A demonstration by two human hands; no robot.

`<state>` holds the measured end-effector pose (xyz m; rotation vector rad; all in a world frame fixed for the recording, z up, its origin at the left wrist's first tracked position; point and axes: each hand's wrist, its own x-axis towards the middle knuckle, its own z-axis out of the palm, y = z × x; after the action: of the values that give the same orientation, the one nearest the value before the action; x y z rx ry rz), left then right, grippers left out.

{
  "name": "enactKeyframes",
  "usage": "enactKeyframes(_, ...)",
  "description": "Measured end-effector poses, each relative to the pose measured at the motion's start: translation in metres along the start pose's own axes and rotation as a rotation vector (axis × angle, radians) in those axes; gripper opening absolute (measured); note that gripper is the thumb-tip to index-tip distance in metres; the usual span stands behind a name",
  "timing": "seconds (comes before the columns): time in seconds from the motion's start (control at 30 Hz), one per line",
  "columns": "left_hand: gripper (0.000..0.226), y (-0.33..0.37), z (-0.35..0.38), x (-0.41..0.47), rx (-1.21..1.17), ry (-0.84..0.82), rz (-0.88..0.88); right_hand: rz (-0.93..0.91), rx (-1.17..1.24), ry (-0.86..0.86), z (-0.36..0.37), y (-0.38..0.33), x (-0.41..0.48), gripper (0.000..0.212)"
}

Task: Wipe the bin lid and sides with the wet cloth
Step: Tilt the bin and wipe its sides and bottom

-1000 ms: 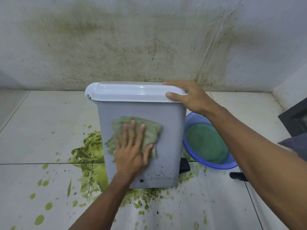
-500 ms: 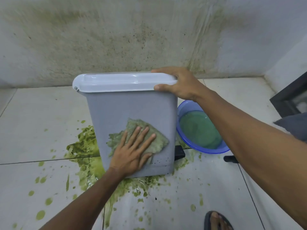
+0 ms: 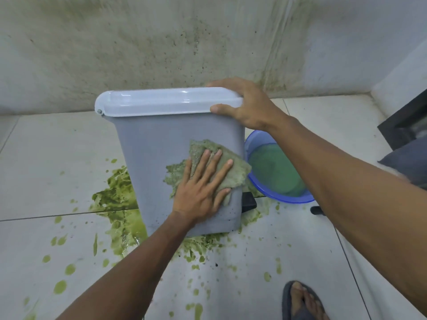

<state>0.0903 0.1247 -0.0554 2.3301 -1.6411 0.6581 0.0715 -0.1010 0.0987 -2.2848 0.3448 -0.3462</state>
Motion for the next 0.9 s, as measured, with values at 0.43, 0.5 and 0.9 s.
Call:
enactKeyframes(0.43,0.07,0.013,-0.006,0.013,-0.039,-0.035,-0.068,-0.103,-0.08,0.176,0.019,0.009,-0.006,0.053)
enactKeyframes(0.5,0.069,0.013,-0.001,-0.018,-0.03,-0.112,0.074,-0.096,-0.068,0.176,0.017,0.008,-0.007,0.053)
enactKeyframes(0.9,0.072,-0.003,-0.01,0.02,-0.031,0.019,-0.199,-0.111,-0.067,0.145,0.014,0.007,-0.007,0.062)
